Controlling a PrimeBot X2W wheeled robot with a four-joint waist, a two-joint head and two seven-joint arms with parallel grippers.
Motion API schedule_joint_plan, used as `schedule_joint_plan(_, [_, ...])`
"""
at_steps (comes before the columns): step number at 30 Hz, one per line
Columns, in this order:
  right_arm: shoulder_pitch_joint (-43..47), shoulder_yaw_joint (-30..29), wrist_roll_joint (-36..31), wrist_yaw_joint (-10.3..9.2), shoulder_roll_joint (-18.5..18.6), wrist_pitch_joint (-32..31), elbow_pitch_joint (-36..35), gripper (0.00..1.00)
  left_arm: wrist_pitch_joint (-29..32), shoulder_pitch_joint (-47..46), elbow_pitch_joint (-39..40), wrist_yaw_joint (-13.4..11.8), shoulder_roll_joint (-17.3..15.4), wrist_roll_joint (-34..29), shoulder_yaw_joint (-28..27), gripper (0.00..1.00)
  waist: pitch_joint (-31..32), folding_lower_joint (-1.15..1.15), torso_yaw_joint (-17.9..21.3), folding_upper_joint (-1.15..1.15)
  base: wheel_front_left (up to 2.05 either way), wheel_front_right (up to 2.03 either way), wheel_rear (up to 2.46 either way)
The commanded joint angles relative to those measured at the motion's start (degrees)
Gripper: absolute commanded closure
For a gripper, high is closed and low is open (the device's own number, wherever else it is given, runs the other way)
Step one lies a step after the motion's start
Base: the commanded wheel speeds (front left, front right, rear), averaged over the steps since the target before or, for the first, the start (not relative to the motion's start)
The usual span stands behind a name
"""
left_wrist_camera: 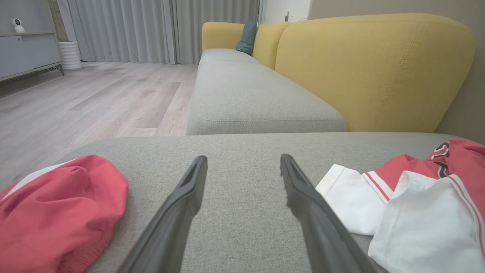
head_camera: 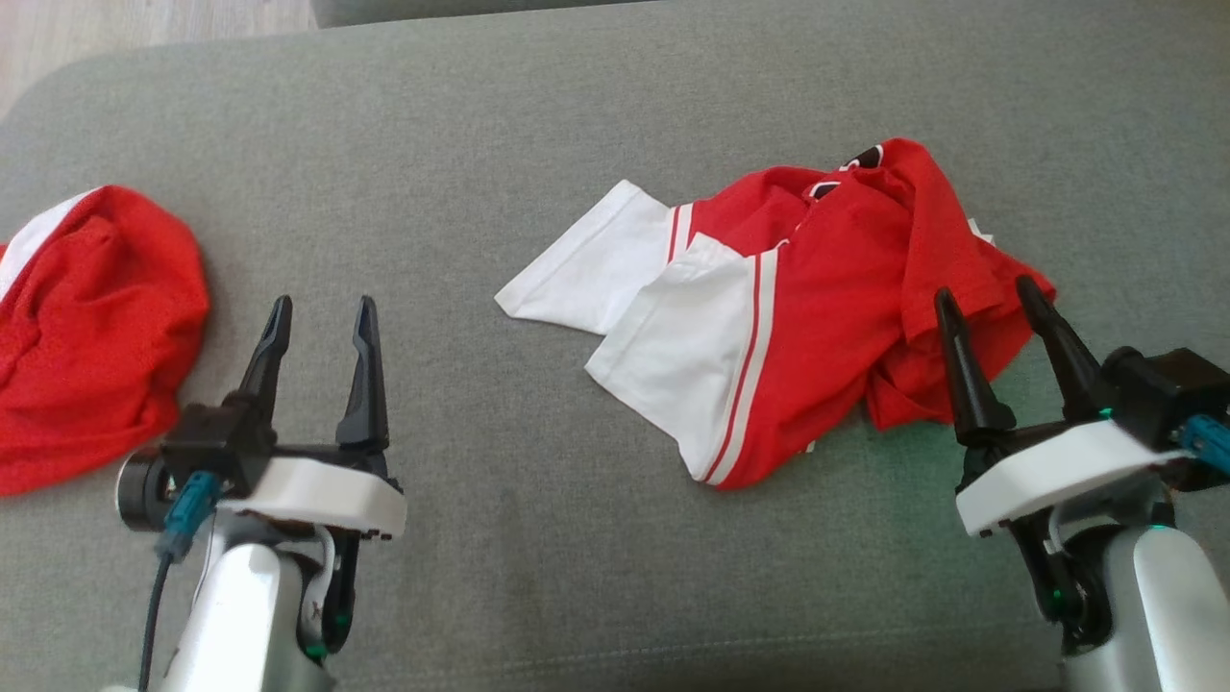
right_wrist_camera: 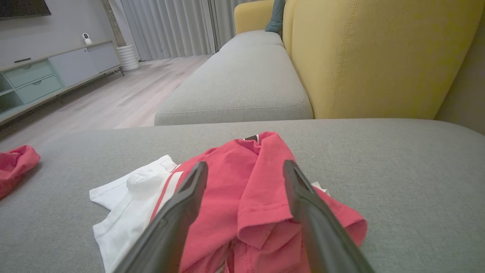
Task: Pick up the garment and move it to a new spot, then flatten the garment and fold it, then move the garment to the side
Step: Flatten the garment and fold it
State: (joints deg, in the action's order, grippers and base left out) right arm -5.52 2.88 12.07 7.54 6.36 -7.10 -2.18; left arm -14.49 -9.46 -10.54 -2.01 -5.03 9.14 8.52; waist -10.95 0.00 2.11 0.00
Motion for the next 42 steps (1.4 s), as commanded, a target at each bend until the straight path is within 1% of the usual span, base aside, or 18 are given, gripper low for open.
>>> schedule_joint_plan(1, [-2.32, 1.00, -0.42, -0.05, 0.84, -0.39, -1.70, 0.00, -0.51, -0.92, 2.04, -0.19, -0.84, -0.27, -1.70, 0.00, -0.17, 0.00, -0.07, 0.00, 0.00, 0.00, 0.00])
schedule_joint_plan(9, [-3.12, 3.24, -2.89, -0.05, 2.47, -3.77, 2.63, 0.00, -0.51, -2.18, 2.30, -0.06, -0.74, -0.28, -1.18, 0.00, -2.33, 0.00, -0.54, 0.00, 0.00, 0.00, 0.00])
schedule_joint_plan(19, [-6.34, 2.43, -5.34, -0.05, 2.62, -3.01, 8.97, 0.00, -0.51, -3.73, 2.34, 0.07, -0.71, -0.36, -1.22, 0.00, -4.69, 0.00, -1.21, 0.00, 0.00, 0.00, 0.00])
schedule_joint_plan(20, [-6.47, 2.20, -5.58, -0.05, 2.52, -2.96, 9.43, 0.35, -0.51, -3.84, 2.34, 0.07, -0.70, -0.38, -1.25, 0.00, -4.83, 0.00, -1.25, 0.00, 0.00, 0.00, 0.00])
schedule_joint_plan(21, [-6.56, 2.00, -5.62, -0.05, 2.39, -2.93, 9.78, 0.61, -0.51, -3.95, 2.34, 0.09, -0.70, -0.38, -1.29, 0.00, -4.97, 0.00, -1.29, 0.00, 0.00, 0.00, 0.00])
schedule_joint_plan(22, [-6.69, 1.71, -5.81, -0.05, 2.32, -2.60, 9.88, 0.85, -0.51, -4.04, 2.36, 0.11, -0.70, -0.40, -1.34, 0.00, -5.11, 0.00, -1.31, 0.00, 0.00, 0.00, 0.00])
schedule_joint_plan(23, [-6.86, 1.38, -5.85, -0.05, 2.22, -2.11, 9.82, 1.00, -0.51, -4.13, 2.39, 0.12, -0.70, -0.41, -1.38, 0.00, -5.26, 0.00, -1.31, 0.00, 0.00, 0.00, 0.00])
schedule_joint_plan(30, [-7.94, -1.40, -5.46, -0.05, 2.04, 0.01, 8.43, 1.00, -0.51, -4.54, 2.52, -0.04, -0.56, -0.63, -1.65, 0.00, -5.91, 0.00, -0.95, 0.00, 0.00, 0.00, 0.00])
schedule_joint_plan(34, [-9.40, -5.41, -5.03, -0.05, 2.84, 0.53, 8.52, 1.00, -0.51, -4.85, 2.72, -0.02, -0.41, -0.68, -1.64, 0.00, -6.37, 0.00, -0.79, 0.00, 0.00, 0.00, 0.00])
schedule_joint_plan(38, [-12.35, -9.66, -3.71, -0.05, 5.11, 0.65, 11.28, 1.00, -0.51, -5.40, 3.13, 0.14, -0.33, -0.83, -1.57, 0.00, -7.57, 0.00, -0.92, 0.00, 0.00, 0.00, 0.00])
schedule_joint_plan(42, [-16.71, -11.84, -2.06, -0.05, 8.17, 1.53, 16.43, 1.00, -0.51, -6.44, 3.34, 0.35, -0.24, -1.06, -1.39, 0.00, -9.30, 0.00, -1.41, 0.00, 0.00, 0.00, 0.00])
